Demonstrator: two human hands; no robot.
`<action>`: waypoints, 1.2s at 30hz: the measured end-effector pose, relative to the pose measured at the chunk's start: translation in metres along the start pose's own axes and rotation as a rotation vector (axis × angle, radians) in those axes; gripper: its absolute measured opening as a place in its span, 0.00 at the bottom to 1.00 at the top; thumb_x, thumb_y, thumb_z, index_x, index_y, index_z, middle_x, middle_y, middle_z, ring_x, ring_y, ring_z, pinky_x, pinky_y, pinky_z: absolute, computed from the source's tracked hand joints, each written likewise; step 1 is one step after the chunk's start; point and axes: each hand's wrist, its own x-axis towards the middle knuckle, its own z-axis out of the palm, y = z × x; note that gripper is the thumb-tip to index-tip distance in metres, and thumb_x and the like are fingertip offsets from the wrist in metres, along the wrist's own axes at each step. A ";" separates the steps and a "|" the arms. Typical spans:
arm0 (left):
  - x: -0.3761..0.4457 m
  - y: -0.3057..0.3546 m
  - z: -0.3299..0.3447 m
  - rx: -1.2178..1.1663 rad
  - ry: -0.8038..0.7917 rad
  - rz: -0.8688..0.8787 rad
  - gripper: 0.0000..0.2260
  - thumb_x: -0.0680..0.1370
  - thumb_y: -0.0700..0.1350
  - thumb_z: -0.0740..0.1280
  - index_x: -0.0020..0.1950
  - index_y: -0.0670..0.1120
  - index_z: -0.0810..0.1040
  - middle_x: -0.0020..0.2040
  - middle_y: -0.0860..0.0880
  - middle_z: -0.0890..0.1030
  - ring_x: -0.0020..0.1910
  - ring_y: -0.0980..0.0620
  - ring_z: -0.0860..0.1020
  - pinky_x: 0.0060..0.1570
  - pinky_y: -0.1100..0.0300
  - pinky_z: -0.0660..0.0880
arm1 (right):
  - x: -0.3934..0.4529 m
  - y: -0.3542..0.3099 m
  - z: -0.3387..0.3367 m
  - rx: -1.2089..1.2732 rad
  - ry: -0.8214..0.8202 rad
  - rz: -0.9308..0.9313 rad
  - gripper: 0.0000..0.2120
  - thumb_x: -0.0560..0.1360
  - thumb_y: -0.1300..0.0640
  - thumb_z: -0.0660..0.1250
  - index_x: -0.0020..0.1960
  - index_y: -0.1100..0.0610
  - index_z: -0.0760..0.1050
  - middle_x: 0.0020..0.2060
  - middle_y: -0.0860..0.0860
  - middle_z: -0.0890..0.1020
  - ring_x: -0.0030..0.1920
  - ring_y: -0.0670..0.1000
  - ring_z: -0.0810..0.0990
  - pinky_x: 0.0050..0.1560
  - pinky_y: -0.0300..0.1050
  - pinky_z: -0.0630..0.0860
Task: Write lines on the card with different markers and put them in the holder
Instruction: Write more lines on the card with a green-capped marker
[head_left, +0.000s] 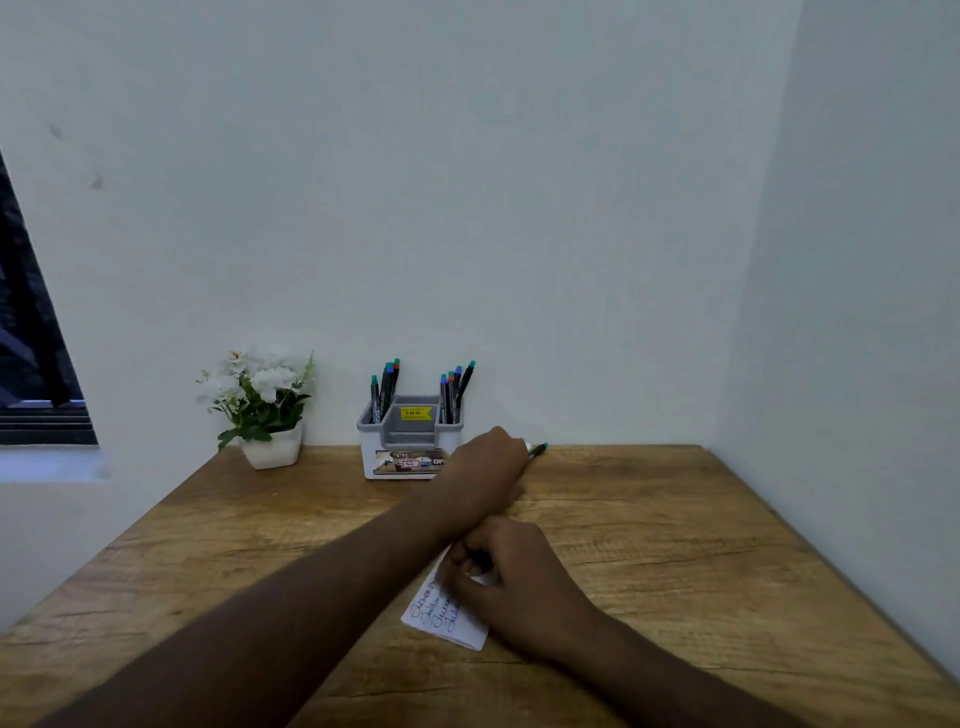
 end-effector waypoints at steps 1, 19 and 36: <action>-0.001 0.002 0.000 0.009 0.010 -0.011 0.10 0.79 0.46 0.70 0.58 0.42 0.79 0.53 0.42 0.77 0.50 0.42 0.80 0.40 0.54 0.72 | -0.001 -0.001 0.000 -0.014 0.000 -0.009 0.07 0.80 0.52 0.71 0.50 0.53 0.86 0.43 0.40 0.81 0.43 0.37 0.80 0.42 0.28 0.73; -0.013 -0.002 -0.024 -0.021 -0.043 -0.129 0.11 0.82 0.45 0.66 0.54 0.38 0.82 0.50 0.41 0.81 0.51 0.42 0.81 0.45 0.51 0.77 | 0.002 0.004 -0.008 0.003 -0.054 0.018 0.06 0.79 0.55 0.71 0.50 0.53 0.87 0.43 0.43 0.86 0.42 0.37 0.81 0.41 0.29 0.74; -0.145 -0.037 -0.011 -0.483 0.337 0.164 0.08 0.87 0.44 0.56 0.55 0.48 0.74 0.49 0.56 0.78 0.47 0.59 0.76 0.46 0.62 0.71 | 0.010 0.007 0.000 0.450 -0.017 0.240 0.34 0.71 0.22 0.66 0.65 0.45 0.73 0.47 0.49 0.90 0.51 0.48 0.88 0.64 0.57 0.82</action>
